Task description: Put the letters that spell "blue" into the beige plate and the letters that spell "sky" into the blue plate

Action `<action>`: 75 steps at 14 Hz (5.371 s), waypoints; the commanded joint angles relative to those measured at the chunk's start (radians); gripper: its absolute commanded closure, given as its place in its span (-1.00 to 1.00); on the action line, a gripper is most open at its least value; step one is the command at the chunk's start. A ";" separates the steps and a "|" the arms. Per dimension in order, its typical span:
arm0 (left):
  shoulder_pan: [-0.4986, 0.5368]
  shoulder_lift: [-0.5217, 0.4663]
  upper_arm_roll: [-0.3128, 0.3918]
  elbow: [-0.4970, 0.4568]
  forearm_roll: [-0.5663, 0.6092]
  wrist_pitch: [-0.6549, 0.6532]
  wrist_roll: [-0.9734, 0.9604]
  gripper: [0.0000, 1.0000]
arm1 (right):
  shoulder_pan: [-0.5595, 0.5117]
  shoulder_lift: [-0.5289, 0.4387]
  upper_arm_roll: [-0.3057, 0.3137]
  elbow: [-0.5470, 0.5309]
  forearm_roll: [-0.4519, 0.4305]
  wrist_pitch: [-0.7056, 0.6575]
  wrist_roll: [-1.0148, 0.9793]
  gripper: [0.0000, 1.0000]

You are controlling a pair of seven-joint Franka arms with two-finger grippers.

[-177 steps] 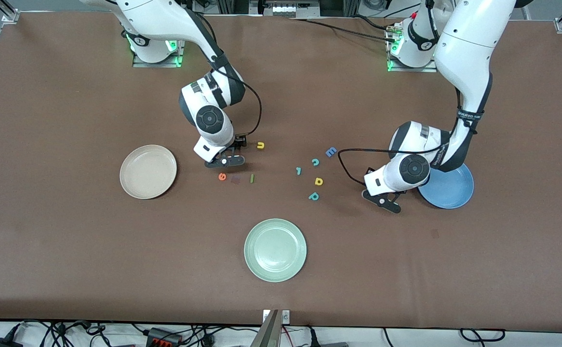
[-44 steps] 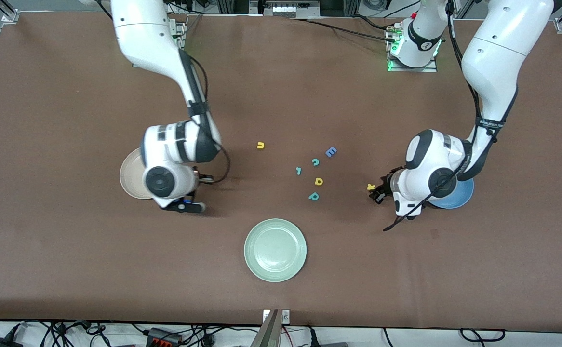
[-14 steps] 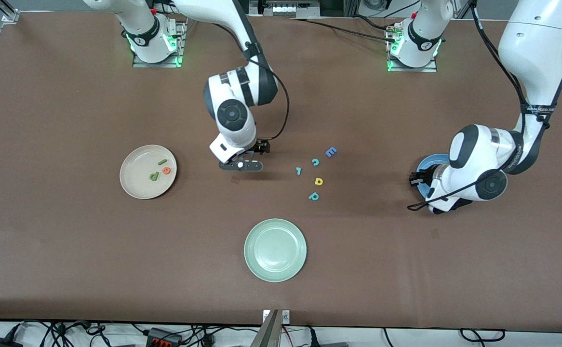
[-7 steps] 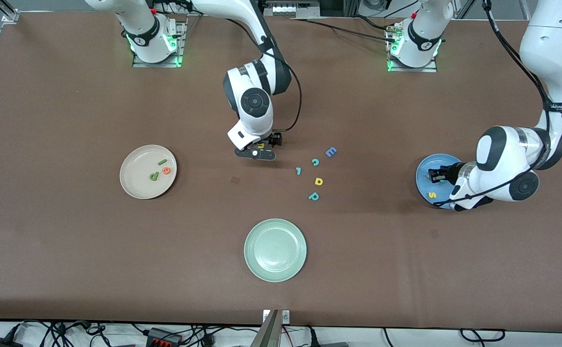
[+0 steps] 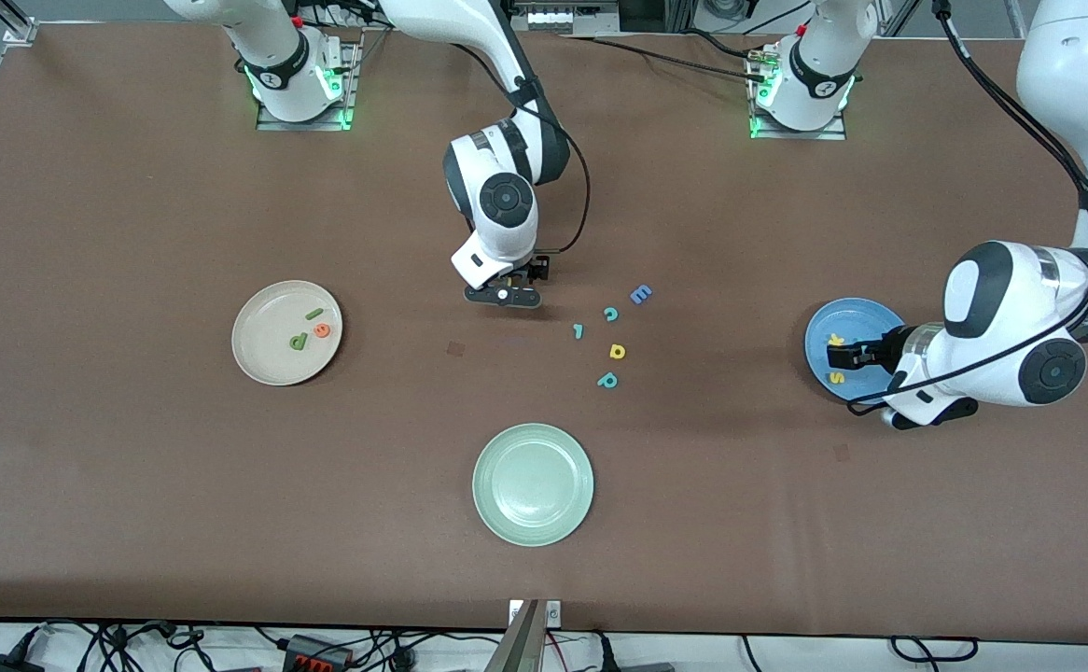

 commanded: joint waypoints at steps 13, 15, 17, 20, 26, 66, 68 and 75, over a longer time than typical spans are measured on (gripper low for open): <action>-0.317 -0.474 0.382 0.049 -0.133 -0.180 0.443 -1.00 | -0.023 0.004 0.016 -0.009 0.055 0.043 -0.007 -0.04; -0.314 -0.548 0.389 -0.028 -0.133 -0.153 0.420 -1.00 | -0.026 0.006 0.016 -0.009 0.055 0.043 -0.012 0.29; -0.307 -0.588 0.389 -0.122 -0.132 0.023 0.422 -1.00 | -0.026 0.004 0.016 -0.008 0.055 0.042 -0.012 0.53; -0.294 -0.562 0.378 -0.104 -0.133 0.021 0.419 -1.00 | -0.033 -0.003 0.007 -0.002 0.055 0.039 -0.014 0.53; -0.294 -0.557 0.364 -0.094 -0.121 0.019 0.337 -1.00 | -0.067 -0.020 -0.148 0.007 0.049 0.027 -0.058 0.54; -0.245 -0.455 0.378 0.022 -0.123 0.016 0.339 -1.00 | -0.821 -0.137 -0.003 0.096 0.063 -0.328 -0.896 -1.00; -0.245 -0.455 0.378 0.022 -0.123 0.016 0.337 -1.00 | -0.854 -0.163 0.046 0.144 -0.041 -0.329 -0.793 -1.00; -0.245 -0.455 0.378 0.022 -0.123 0.016 0.336 -1.00 | -1.051 -0.316 0.333 0.230 -0.389 -0.403 -0.612 -1.00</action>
